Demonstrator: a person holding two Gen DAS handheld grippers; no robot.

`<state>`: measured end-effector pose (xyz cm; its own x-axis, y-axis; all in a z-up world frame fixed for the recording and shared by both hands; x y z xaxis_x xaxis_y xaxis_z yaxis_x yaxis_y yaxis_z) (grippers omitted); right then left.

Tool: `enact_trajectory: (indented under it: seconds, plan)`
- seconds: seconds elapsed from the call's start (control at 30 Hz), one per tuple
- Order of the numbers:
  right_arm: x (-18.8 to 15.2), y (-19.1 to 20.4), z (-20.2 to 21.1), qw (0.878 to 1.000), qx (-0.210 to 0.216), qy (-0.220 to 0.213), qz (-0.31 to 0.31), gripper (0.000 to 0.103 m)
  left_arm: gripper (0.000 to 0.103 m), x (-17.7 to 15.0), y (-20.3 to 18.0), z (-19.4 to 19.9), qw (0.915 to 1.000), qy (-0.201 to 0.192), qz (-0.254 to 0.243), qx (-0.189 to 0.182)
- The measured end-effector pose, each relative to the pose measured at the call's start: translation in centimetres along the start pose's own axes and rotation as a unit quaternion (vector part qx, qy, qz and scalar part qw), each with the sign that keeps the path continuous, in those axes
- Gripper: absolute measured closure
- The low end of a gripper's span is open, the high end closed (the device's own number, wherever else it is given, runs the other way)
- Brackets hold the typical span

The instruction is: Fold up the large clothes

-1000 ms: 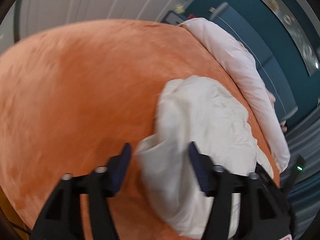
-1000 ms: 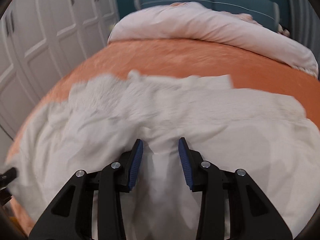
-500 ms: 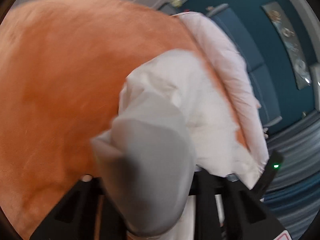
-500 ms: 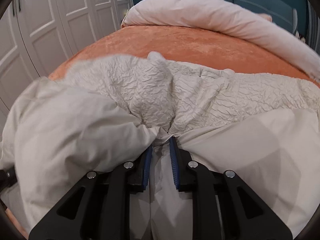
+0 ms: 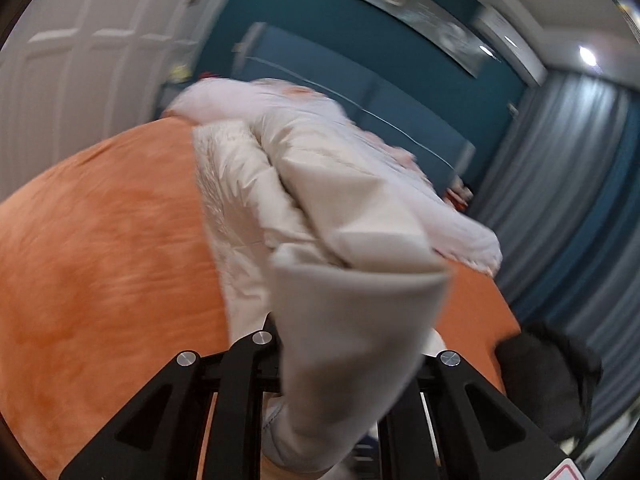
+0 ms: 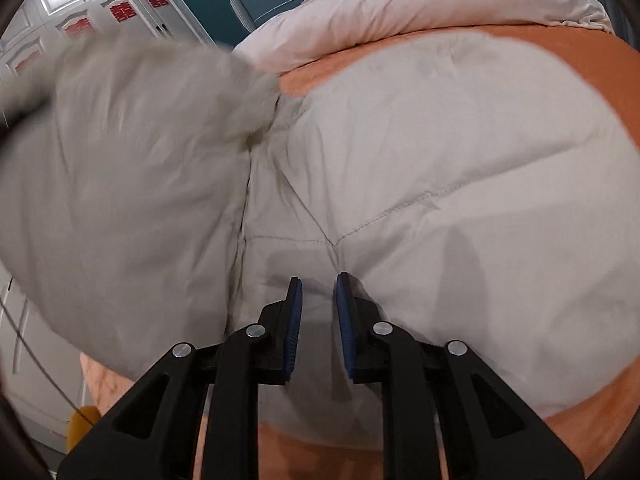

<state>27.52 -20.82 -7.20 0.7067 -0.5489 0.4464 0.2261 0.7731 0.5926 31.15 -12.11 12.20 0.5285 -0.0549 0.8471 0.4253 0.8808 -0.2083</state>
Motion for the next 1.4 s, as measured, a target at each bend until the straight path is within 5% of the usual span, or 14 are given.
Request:
enact_trajectory:
  seconds: [0.23, 0.4, 0.5, 0.57, 0.7, 0.8, 1.0, 1.23, 1.3, 1.4]
  plan:
    - [-0.3, -1.0, -1.4, 0.997, 0.071, 0.010, -0.034, 0.090, 0.094, -3.1, -13.7, -7.7, 0.9859, 0.084, -0.121, -0.080]
    - [-0.6, -3.0, -0.2, 0.984, 0.131, 0.037, -0.113, 0.098, 0.094, -6.4, -18.1, -11.4, 0.9702, 0.145, -0.162, -0.107]
    - [-1.8, -5.6, 2.3, 0.977, 0.116, 0.038, -0.174, 0.100, 0.094, -7.4, -19.1, -12.7, 0.9599, 0.193, -0.148, -0.139]
    - [-1.9, -7.2, 4.2, 0.969, 0.129, 0.031, -0.208, 0.100, 0.094, -8.2, -20.1, -13.3, 0.9508, 0.203, -0.190, -0.136]
    - [-0.1, -11.2, 10.1, 0.984, 0.032, -0.028, -0.173, 0.096, 0.094, -9.3, -20.6, -14.1, 0.9467, 0.206, -0.219, -0.117]
    - [0.8, -12.7, 13.9, 0.984, -0.009, -0.063, -0.164, 0.084, 0.094, -11.7, -20.9, -14.3, 0.9435, 0.211, -0.233, -0.104]
    - [0.5, -12.9, 17.4, 0.983, -0.014, -0.098, -0.153, 0.076, 0.093, -15.8, -21.7, -16.6, 0.9353, 0.198, -0.286, -0.065]
    - [0.5, -11.0, 19.3, 0.984, -0.030, -0.126, -0.120, 0.072, 0.086, -15.5, -20.6, -15.9, 0.9407, 0.195, -0.271, -0.061]
    - [1.1, -11.4, 19.4, 0.983, -0.025, -0.142, -0.111, 0.051, 0.064, -14.2, -20.2, -13.8, 0.9501, 0.183, -0.242, -0.072]
    - [1.2, -12.2, 19.7, 0.982, -0.017, -0.150, -0.115, 0.051, 0.035, -11.2, -18.8, -9.4, 0.9702, 0.138, -0.186, -0.072]
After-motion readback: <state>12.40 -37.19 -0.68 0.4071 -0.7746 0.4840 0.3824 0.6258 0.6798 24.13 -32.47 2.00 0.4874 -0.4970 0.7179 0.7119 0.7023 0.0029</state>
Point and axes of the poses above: each gripper's, at about its wrist camera, not at the fingertips, and z roughly against the way its jaws point, y to its left, x to its top, the point moved 10 cm from there along -z, roughly the way its jaws point, and after that the axes turned 15 degrees about -z, right-handed, at the moved point
